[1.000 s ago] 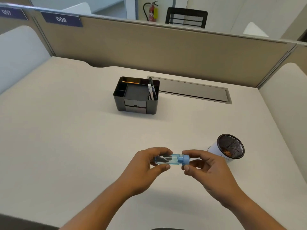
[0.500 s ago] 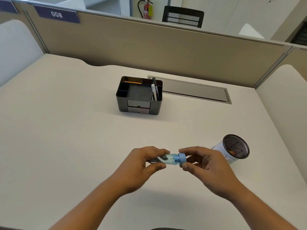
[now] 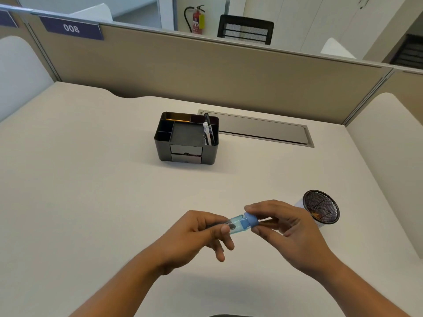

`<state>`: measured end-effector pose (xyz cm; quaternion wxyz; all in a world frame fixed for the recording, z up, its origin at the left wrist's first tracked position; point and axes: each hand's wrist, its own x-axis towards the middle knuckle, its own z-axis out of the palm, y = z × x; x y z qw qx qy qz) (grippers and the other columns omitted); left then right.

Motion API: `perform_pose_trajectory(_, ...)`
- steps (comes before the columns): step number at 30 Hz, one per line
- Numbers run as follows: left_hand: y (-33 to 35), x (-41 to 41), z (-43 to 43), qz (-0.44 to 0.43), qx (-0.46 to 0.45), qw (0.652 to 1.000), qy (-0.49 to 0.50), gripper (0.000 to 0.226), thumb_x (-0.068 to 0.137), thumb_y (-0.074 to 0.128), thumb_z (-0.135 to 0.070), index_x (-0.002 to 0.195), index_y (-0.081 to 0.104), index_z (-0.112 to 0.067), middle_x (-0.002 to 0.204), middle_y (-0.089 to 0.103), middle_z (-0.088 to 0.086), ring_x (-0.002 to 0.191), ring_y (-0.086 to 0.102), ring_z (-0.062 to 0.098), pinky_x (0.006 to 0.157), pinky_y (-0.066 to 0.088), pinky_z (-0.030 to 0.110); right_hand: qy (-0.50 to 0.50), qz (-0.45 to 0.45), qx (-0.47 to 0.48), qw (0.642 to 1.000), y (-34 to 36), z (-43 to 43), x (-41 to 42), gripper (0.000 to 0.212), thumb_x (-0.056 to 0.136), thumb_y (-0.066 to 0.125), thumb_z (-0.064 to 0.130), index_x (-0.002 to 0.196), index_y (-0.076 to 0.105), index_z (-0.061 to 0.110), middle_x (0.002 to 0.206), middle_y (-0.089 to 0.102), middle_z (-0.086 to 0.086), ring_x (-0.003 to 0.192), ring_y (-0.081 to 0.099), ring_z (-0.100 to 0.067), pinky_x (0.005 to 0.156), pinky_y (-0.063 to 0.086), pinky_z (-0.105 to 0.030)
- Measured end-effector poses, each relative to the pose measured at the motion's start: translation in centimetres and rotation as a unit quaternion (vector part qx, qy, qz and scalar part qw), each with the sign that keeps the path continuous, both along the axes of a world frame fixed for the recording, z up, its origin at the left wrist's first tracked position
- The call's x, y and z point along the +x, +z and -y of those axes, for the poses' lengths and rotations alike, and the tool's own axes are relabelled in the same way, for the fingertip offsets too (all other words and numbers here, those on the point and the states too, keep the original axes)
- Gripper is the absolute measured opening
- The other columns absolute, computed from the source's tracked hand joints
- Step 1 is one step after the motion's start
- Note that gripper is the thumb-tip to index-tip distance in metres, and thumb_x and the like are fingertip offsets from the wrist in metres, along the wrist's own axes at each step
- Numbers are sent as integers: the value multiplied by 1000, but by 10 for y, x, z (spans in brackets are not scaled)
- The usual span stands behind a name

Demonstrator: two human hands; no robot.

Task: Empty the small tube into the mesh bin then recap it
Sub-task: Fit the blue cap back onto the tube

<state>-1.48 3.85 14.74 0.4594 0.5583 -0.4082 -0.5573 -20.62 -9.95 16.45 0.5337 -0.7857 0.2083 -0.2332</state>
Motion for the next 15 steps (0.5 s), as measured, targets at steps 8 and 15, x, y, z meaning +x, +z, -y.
perform_pose_trajectory(8,1,-8,2,41,-19,999,29,20,93,61,-30,110,71,-26,89,74,0,77,69,14,81,55,30,-11,-35,45,998,8,-4,-1,27,77,79,29,104,75,27,94,73,2,73,71,-19,67,57,-21)
perform_pose_trajectory(15,1,-19,0,248,-90,962,78,27,91,65,-26,115,65,-38,91,71,-16,93,64,7,81,46,12,-51,-23,133,989,3,-12,-3,24,74,78,27,97,77,23,81,78,-10,68,73,-21,64,59,-25)
